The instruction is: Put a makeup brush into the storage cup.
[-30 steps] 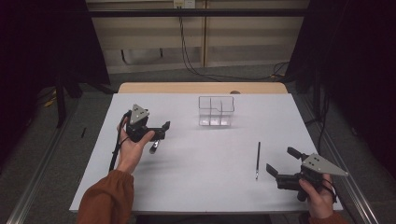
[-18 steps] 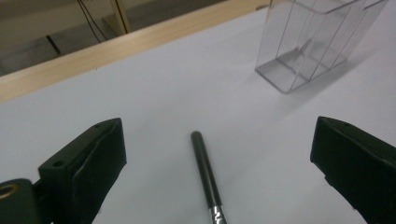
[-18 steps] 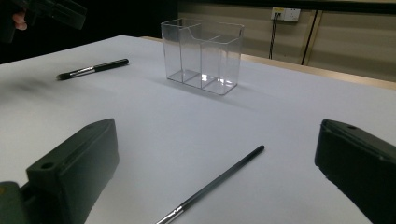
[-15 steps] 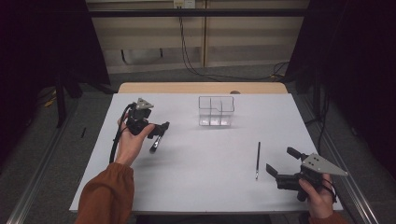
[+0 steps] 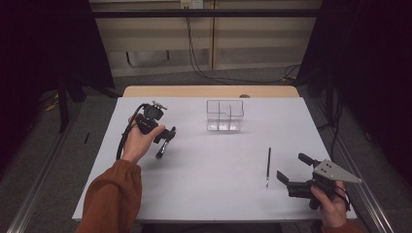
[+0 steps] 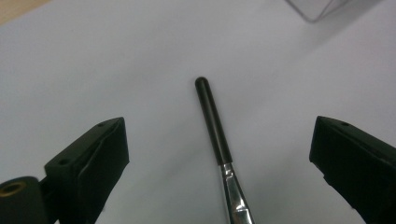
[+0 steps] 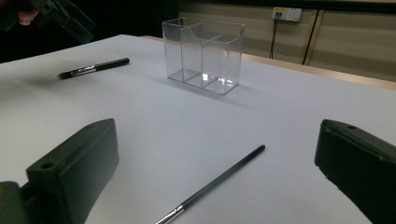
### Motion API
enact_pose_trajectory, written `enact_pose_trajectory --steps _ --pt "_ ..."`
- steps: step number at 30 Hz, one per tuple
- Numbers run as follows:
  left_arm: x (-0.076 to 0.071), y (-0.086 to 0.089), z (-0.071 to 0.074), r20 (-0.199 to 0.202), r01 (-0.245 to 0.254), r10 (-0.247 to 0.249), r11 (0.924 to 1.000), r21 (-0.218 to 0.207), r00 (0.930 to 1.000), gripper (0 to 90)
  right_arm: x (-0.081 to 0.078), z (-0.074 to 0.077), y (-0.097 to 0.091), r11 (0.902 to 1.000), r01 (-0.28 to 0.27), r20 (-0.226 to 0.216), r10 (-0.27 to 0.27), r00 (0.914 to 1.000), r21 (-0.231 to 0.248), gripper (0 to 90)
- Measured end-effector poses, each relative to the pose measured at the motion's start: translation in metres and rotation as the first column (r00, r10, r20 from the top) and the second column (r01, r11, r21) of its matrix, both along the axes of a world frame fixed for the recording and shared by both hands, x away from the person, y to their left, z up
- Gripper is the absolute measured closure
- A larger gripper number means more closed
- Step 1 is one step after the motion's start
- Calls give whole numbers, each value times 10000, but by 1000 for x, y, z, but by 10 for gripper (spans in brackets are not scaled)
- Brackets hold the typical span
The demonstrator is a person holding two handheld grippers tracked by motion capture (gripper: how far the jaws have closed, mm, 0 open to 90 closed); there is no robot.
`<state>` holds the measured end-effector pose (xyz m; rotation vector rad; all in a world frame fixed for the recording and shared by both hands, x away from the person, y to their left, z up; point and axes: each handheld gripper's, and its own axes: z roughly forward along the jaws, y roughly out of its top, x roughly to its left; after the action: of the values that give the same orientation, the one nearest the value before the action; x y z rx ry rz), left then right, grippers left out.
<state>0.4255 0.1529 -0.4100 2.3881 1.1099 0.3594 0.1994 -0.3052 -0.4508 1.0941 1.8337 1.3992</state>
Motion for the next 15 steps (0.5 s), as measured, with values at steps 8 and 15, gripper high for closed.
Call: enact_pose_trajectory --steps 8,15 --pt "6 -7 -7 -728 -88 133 9981 611 9973 51 0 0 0 10000 -2 -28 2 10000 10 0" --pt "11 -11 -18 -1686 -185 366 9940 1079 9850 56 0 0 1 10000 -27 -79 27 10000 -5 0"
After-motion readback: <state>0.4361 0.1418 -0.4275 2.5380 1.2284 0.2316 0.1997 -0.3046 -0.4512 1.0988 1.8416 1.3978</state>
